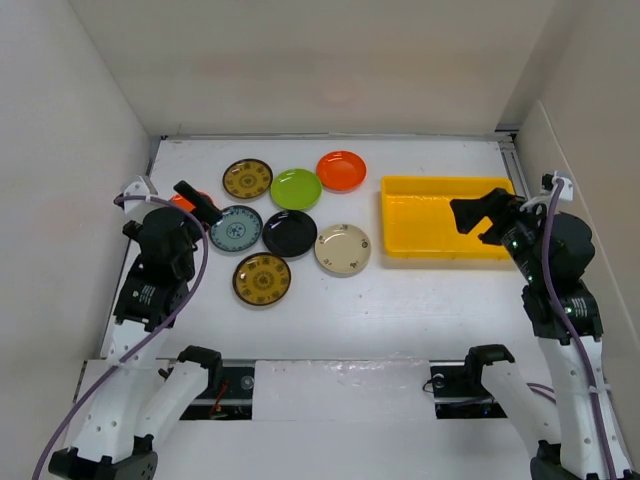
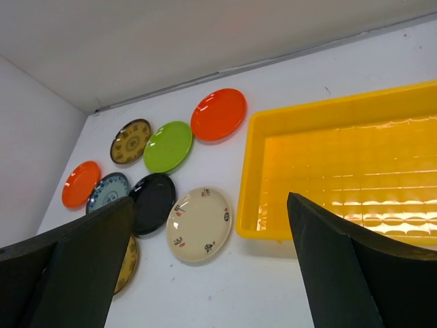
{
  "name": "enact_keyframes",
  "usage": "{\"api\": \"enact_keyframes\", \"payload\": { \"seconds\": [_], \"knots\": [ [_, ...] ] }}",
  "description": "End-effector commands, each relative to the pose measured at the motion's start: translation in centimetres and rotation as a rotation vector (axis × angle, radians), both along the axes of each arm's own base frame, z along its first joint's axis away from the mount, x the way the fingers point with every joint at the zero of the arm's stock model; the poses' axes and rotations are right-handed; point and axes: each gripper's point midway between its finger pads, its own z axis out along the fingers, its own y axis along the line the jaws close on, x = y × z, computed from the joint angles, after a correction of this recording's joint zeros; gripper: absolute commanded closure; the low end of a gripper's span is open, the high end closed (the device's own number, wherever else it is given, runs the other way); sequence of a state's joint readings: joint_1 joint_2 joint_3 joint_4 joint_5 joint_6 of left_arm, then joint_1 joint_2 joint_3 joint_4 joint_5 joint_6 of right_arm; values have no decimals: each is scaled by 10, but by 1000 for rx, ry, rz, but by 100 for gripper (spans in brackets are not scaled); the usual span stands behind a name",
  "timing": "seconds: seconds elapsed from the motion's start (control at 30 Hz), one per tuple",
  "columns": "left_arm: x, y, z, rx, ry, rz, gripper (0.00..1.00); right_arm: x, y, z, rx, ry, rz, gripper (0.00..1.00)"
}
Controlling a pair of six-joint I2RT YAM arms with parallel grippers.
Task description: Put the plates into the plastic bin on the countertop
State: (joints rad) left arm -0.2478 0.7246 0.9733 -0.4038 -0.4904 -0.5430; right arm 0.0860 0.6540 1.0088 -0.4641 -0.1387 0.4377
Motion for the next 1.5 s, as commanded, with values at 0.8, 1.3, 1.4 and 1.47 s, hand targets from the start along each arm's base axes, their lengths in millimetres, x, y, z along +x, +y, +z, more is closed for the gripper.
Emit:
{"api": "enact_keyframes", "payload": {
  "seconds": [0.8,1.3,1.4,1.47],
  "knots": [
    [-47,-63,-248,-534,547,59,5,-9,30,23,24,-117,151,1],
    [-57,-55,-284,-510,615,123,79,-11,29,21,41,-119,136,1],
    [-59,-55,-286,-507,625,127,94,-11,29,21,41,-119,136,1],
    [-59,-55,-284,-507,626,127,100,-11,29,19,41,-110,136,1]
  ]
}}
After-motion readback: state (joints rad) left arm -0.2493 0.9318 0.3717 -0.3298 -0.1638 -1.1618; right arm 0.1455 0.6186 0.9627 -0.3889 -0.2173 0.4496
